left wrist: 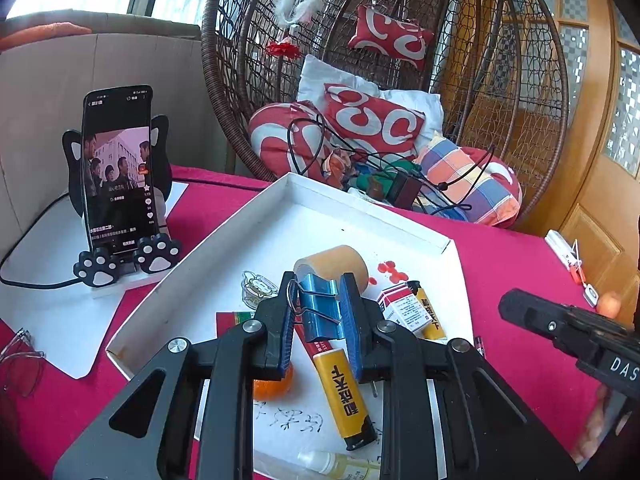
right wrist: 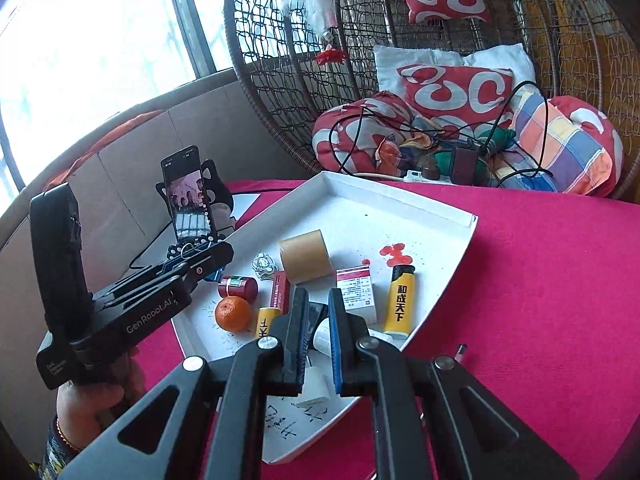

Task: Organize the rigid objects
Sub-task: 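Lower the binder clip and pen into the tray and open both tools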

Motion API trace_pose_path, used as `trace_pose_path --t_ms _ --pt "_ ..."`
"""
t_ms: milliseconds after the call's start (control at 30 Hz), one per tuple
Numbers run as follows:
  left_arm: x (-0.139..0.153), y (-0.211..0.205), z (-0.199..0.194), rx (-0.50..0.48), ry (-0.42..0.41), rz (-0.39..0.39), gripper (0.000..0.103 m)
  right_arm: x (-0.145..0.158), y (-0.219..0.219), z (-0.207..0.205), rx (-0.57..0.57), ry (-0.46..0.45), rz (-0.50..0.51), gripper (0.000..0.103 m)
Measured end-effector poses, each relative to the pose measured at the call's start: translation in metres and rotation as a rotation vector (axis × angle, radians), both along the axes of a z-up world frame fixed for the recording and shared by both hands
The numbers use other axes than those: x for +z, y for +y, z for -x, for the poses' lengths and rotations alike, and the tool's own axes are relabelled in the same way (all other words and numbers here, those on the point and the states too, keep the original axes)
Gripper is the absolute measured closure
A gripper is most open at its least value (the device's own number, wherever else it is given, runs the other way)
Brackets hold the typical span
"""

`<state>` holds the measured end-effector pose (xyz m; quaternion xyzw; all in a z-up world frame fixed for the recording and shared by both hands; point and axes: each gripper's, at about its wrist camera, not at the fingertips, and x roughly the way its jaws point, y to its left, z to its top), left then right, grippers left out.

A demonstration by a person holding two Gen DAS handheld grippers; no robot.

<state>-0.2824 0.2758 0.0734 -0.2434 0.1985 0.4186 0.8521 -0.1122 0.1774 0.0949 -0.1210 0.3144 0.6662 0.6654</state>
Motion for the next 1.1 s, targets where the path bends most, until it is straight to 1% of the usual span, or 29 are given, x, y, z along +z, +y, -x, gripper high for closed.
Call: trace_pose_path --t_ms 67,100,133,167,200,233,267,300,433,567,600,633,667,733,767,800,833,867,900,1000,1100 --pt "0.000 -0.001 0.000 -0.004 0.003 -0.008 0.082 0.002 -0.007 -0.012 -0.035 0.015 -0.012 0.094" --pt "0.000 -0.003 0.000 -0.006 0.002 -0.014 0.082 0.002 -0.010 -0.019 -0.047 0.014 -0.003 0.092" --pt "0.001 -0.003 0.000 -0.010 -0.002 -0.018 0.082 0.000 -0.015 -0.025 -0.065 0.003 0.012 0.087" --pt "0.002 -0.004 0.000 -0.012 -0.009 -0.020 0.082 -0.003 -0.021 -0.031 -0.090 -0.023 0.031 0.067" --pt "0.002 -0.005 0.000 -0.014 -0.017 -0.022 0.082 -0.008 -0.028 -0.037 -0.123 -0.060 0.055 0.043" --pt "0.003 -0.005 0.000 -0.015 -0.023 -0.024 0.082 -0.014 -0.034 -0.043 -0.160 -0.102 0.083 0.035" --pt "0.004 -0.006 0.000 -0.015 -0.027 -0.025 0.082 -0.021 -0.038 -0.047 -0.183 -0.136 0.113 0.032" --pt "0.004 -0.007 -0.002 -0.018 -0.031 -0.024 0.082 -0.029 -0.039 -0.049 -0.180 -0.154 0.148 0.032" --pt "0.009 -0.012 -0.003 -0.025 -0.030 -0.033 0.082 -0.058 -0.029 -0.040 -0.099 -0.175 0.264 0.032" --pt "0.014 -0.019 -0.001 -0.025 -0.025 -0.048 0.082 -0.077 -0.014 -0.015 -0.030 -0.258 0.314 0.034" --pt "0.015 -0.021 0.000 -0.028 -0.025 -0.052 0.082 -0.083 -0.012 -0.010 -0.022 -0.287 0.330 0.041" --pt "0.016 -0.022 0.000 -0.031 -0.024 -0.057 0.082 -0.085 -0.013 -0.008 -0.020 -0.296 0.316 0.045" --pt "0.017 -0.024 -0.001 -0.033 -0.024 -0.062 0.082 -0.085 -0.015 -0.008 -0.024 -0.297 0.311 0.045" --pt "0.018 -0.027 -0.003 -0.040 -0.026 -0.066 0.082 -0.086 -0.020 -0.010 -0.018 -0.274 0.301 0.052" --pt "0.018 -0.028 -0.003 -0.045 -0.029 -0.068 0.082 -0.086 -0.024 -0.009 -0.012 -0.275 0.296 0.064" --pt "0.019 -0.030 -0.004 -0.048 -0.029 -0.070 0.082 -0.085 -0.028 -0.009 -0.005 -0.277 0.291 0.080" --pt "0.019 -0.031 -0.005 -0.050 -0.028 -0.073 0.082 -0.085 -0.031 -0.009 0.002 -0.275 0.285 0.084" --pt "0.020 -0.033 -0.006 -0.050 -0.028 -0.076 0.082 -0.085 -0.036 -0.010 0.007 -0.266 0.274 0.093" --pt "0.021 -0.034 -0.006 -0.051 -0.027 -0.078 0.082 -0.084 -0.040 -0.013 0.003 -0.254 0.264 0.095" --pt "0.023 -0.037 -0.005 -0.046 -0.026 -0.087 0.082 -0.076 -0.053 -0.027 -0.029 -0.197 0.209 0.096" --pt "0.026 -0.037 -0.002 -0.033 -0.034 -0.095 0.082 -0.053 -0.066 -0.042 -0.083 -0.165 0.131 0.095"
